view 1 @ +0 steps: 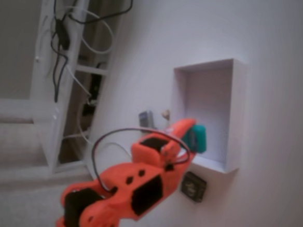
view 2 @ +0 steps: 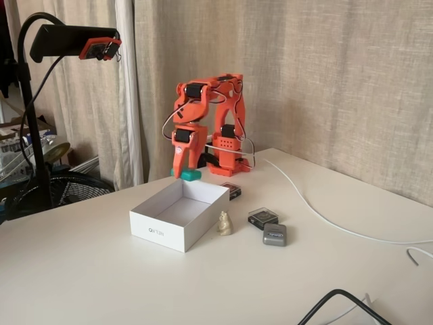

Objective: Grasp the green cube and put it in the bin.

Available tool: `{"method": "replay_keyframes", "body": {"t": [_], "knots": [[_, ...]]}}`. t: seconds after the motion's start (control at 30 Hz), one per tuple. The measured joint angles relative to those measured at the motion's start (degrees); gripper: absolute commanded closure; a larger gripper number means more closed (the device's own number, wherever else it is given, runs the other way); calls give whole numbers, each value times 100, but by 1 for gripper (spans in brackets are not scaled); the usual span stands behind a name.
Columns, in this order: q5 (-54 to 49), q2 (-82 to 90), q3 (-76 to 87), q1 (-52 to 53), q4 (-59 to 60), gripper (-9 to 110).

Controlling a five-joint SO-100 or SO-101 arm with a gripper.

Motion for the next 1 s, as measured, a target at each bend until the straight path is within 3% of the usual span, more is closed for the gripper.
{"method": "replay_keyframes", "body": {"t": [0.37, 0.53, 0.73, 1.0], "knots": [[0, -53, 0, -70, -475, 45], [18, 70, 79, -703, -800, 45], [0, 1204, 659, -2522, -1090, 45], [0, 3085, 1371, -6100, -1397, 45]]}}
